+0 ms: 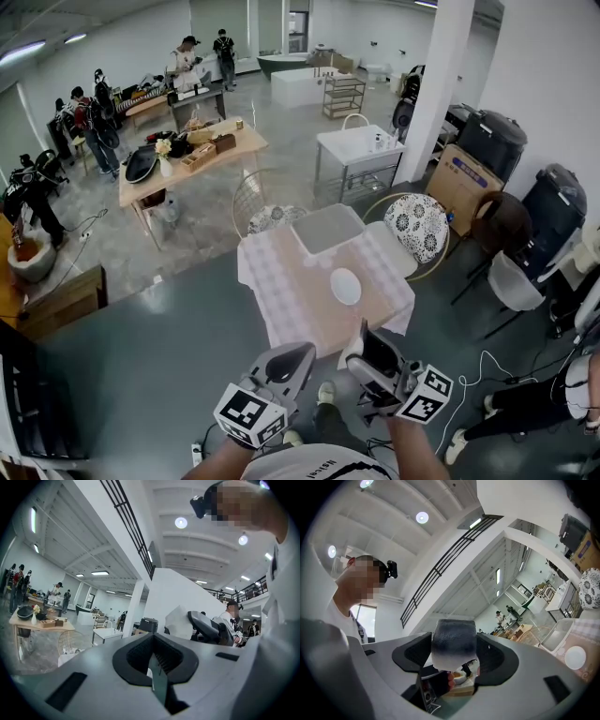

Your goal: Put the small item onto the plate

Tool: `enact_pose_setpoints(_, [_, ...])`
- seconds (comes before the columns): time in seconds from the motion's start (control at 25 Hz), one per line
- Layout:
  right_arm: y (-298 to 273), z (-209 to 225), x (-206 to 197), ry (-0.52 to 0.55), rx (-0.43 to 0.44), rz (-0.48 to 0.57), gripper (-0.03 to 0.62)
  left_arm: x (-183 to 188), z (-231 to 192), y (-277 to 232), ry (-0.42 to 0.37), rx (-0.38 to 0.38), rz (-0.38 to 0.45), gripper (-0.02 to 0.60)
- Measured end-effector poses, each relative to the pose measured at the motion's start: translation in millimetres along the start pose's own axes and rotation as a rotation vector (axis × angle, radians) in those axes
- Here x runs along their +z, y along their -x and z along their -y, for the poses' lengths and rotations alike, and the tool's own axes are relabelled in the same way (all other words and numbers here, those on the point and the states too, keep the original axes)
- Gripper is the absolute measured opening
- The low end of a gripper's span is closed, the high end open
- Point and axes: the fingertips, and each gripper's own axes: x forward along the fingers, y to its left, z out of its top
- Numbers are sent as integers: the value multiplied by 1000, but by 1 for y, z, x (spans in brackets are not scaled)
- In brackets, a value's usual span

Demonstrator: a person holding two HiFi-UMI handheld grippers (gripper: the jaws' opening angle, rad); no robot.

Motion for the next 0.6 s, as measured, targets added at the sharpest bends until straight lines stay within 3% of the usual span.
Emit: enact_pose_setpoints(0.6, [-38, 145, 61, -28, -4, -37, 310, 9, -63, -144, -8, 23, -35, 5])
